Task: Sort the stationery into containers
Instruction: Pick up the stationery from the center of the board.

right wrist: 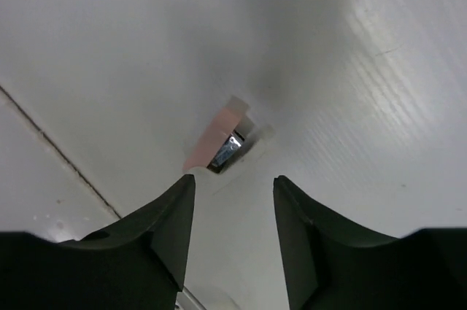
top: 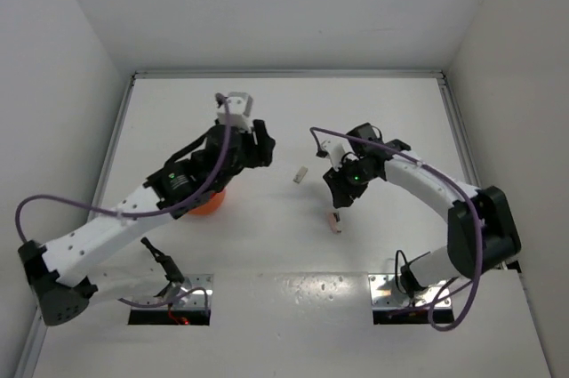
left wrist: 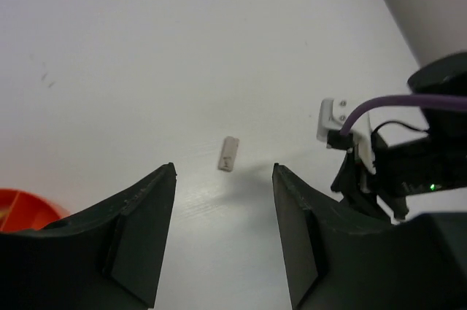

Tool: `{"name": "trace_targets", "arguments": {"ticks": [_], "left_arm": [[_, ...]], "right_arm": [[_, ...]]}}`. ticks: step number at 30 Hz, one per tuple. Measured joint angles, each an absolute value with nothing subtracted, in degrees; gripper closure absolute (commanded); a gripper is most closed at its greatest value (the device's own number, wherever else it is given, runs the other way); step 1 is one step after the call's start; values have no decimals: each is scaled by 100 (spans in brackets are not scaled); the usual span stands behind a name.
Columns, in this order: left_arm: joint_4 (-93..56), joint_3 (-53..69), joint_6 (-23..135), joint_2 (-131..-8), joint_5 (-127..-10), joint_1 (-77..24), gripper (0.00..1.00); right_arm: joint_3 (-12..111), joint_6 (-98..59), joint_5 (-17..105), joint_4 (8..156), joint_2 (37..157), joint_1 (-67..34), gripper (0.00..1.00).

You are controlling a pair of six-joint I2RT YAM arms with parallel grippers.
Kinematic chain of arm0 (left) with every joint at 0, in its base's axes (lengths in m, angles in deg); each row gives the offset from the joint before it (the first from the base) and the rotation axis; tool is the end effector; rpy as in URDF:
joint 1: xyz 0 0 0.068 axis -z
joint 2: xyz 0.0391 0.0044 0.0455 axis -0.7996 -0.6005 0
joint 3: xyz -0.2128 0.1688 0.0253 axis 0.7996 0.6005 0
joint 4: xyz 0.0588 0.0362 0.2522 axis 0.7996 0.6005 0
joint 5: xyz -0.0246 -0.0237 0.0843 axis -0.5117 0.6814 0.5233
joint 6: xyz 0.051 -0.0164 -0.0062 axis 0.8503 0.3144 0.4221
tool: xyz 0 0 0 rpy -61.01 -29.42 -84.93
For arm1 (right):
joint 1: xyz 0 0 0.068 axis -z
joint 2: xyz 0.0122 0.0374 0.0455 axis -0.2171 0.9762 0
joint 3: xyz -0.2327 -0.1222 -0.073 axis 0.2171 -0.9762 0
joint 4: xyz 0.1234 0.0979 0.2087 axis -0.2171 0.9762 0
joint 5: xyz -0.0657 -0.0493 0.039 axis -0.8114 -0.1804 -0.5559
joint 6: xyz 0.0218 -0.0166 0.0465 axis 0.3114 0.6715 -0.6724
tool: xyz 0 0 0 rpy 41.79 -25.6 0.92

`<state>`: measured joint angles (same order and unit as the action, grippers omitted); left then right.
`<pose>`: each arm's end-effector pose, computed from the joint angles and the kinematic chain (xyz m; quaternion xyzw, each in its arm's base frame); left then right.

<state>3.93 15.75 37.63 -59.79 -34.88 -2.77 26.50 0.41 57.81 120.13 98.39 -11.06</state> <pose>0.1743 -0.1861 0.3721 0.0161 0.8135 -0.2197 0.5383 0.2393 0.1190 0.2058 -0.3397 0.9032 0.2015 0.1680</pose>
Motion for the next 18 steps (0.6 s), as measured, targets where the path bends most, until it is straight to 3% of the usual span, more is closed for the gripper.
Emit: {"name": "trace_targets", "arguments": {"ticks": [2,7,9,10,13,16,18], "left_arm": [[452,1804,3640,-5614,-3317,-380,39],[845,2154,3525,-5277,-3112,-319,39],[1095,2281,3525,-4956,-3040,-266,39],[1184,2315,3527,-4705,-3005,-251,39],[1230,2309,3549,-3833,-2845,-249,38],[1361,2202,3573,-3186,-2670,-249,38],[1466,2066,3588,-3079,-2565,-249,38]], "right_arm": [[2661,-236,5580,11941,10224,-1313,52],[2678,-756,5062,11808,10624,-1659,24],[2836,-761,4968,11685,10637,-1735,19],[2989,-667,5029,11611,10665,-1757,19],[3638,201,5501,11399,10881,-1755,34],[4488,2271,6245,11530,11312,-1711,46],[4794,3405,6352,11685,11592,-1727,48]]}}
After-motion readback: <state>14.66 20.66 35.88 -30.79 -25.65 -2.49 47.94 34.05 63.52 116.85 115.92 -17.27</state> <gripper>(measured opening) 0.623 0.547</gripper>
